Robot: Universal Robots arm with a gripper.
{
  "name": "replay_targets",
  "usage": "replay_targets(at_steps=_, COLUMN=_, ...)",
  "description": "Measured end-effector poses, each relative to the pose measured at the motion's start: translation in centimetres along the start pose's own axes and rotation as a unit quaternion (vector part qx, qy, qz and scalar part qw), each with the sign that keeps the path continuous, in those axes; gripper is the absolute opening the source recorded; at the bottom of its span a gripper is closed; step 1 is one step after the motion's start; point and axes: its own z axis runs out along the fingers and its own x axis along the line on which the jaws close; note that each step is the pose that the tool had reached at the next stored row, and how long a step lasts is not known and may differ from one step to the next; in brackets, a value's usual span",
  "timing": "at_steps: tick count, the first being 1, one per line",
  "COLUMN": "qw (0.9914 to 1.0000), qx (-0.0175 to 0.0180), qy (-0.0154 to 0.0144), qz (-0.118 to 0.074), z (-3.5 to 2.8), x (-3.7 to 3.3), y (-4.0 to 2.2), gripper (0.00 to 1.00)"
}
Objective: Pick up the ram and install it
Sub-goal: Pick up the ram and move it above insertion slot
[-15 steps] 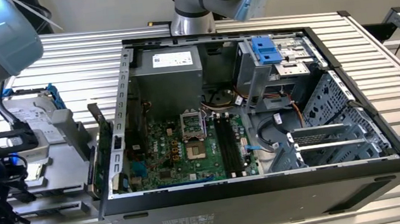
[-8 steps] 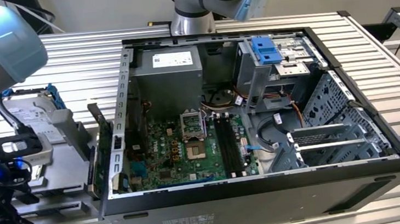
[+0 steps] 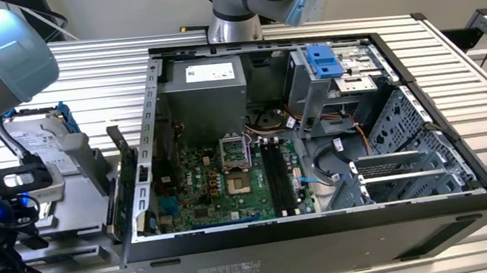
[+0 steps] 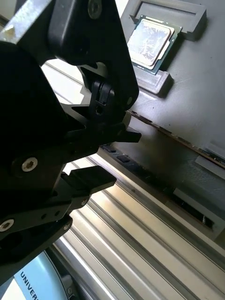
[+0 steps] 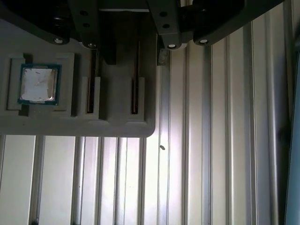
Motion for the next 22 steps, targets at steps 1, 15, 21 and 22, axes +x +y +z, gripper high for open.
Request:
replay_targets(at_steps=1, qw=1.0, qx=0.0, qy=0.0, qz=0.0, z=0.0, x=0.0, y=0.0, gripper=1.0)
replay_targets(at_steps=15, qw=1.0, qx=0.0, qy=0.0, qz=0.0, z=0.03, x=0.0, y=0.0, gripper=0.0)
replay_targets(at_steps=21, qw=1.0, qx=0.0, qy=0.0, qz=0.0, z=0.04, x=0.0, y=0.0, gripper=0.0)
replay_targets(at_steps=22, qw=1.0, qx=0.0, qy=0.0, qz=0.0, z=0.04, x=0.0, y=0.0, gripper=0.0)
